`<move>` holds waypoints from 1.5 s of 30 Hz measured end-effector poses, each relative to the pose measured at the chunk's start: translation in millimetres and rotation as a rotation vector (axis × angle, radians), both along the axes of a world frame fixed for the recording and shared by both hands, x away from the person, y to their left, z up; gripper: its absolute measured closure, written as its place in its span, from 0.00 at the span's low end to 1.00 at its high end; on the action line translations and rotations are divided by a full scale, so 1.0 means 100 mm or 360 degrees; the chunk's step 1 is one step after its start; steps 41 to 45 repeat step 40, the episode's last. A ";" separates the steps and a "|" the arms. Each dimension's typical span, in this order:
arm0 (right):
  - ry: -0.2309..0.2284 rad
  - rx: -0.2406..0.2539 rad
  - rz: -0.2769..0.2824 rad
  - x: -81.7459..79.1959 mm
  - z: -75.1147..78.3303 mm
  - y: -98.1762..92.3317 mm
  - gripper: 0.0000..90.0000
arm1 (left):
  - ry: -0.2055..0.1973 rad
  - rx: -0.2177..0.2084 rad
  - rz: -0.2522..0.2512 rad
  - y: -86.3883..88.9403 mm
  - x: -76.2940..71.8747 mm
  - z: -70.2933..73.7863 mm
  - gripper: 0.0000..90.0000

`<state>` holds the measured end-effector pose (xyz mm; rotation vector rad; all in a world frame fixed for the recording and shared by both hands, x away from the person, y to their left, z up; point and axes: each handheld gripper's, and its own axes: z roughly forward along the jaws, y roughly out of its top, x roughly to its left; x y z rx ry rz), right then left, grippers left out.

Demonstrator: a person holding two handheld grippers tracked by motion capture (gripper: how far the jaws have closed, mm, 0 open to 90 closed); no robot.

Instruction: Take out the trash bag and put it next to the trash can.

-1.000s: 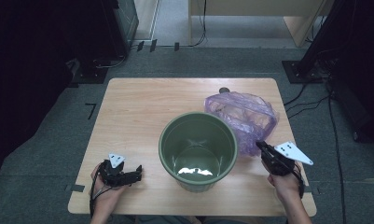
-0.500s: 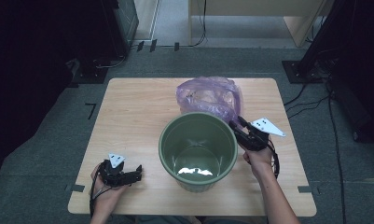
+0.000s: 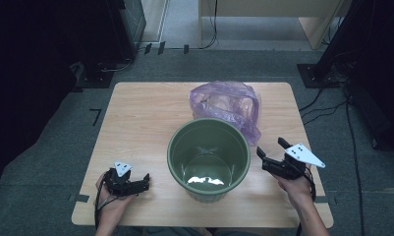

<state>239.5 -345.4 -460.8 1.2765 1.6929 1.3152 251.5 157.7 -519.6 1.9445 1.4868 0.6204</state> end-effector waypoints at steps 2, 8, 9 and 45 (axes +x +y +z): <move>0.0023 -0.0001 -0.0027 -0.06 -0.04 -0.07 0.15 | 0.0000 0.0000 0.0001 0.00 0.00 0.00 0.00; 0.0117 -0.0027 -0.0119 -0.23 -0.19 -0.25 0.15 | 0.0000 0.0000 0.0001 0.00 0.00 0.00 0.00; 0.0137 -0.0038 -0.0132 -0.26 -0.22 -0.28 0.15 | 0.0000 0.0000 0.0001 0.00 0.00 0.00 0.00; 0.0600 -0.0122 -0.0460 -0.73 -0.61 -0.86 0.16 | 0.0001 -0.0001 -0.0010 0.00 0.01 0.00 0.00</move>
